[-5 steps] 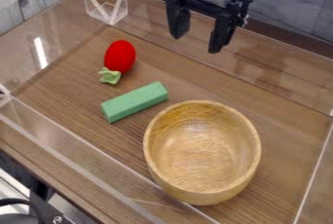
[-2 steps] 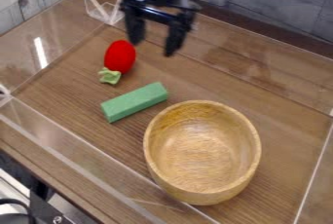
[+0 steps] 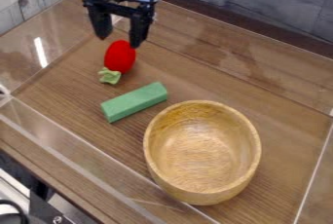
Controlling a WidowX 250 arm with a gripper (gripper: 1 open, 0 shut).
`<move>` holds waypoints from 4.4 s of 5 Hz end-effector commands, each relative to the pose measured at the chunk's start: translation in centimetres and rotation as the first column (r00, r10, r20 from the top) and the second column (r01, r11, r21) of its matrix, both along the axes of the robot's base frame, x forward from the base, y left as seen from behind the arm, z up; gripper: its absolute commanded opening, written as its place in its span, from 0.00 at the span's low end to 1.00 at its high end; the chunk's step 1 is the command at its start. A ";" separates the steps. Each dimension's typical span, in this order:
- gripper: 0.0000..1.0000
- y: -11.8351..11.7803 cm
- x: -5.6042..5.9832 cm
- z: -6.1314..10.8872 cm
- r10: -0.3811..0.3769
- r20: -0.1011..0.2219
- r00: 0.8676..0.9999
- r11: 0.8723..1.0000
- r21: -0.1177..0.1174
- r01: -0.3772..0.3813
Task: Move the red fruit to the right
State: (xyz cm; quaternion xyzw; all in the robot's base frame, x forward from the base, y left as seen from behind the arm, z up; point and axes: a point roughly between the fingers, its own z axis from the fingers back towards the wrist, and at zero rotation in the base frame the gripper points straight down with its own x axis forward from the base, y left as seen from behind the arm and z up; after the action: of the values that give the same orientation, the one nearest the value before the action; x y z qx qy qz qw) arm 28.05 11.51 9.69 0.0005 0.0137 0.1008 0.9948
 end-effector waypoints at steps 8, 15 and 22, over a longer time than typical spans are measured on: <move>1.00 1.9 4.0 -2.8 0.146 0.110 0.983 0.986 0.060 -0.153; 1.00 1.9 4.4 -2.8 0.157 0.120 0.980 0.984 0.066 -0.165; 0.00 -8.5 8.8 2.0 0.071 0.178 0.982 0.997 -0.014 -0.070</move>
State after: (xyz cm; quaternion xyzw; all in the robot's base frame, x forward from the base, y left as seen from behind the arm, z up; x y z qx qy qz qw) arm 35.83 2.35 9.60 -0.0146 -0.0385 0.1275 0.9910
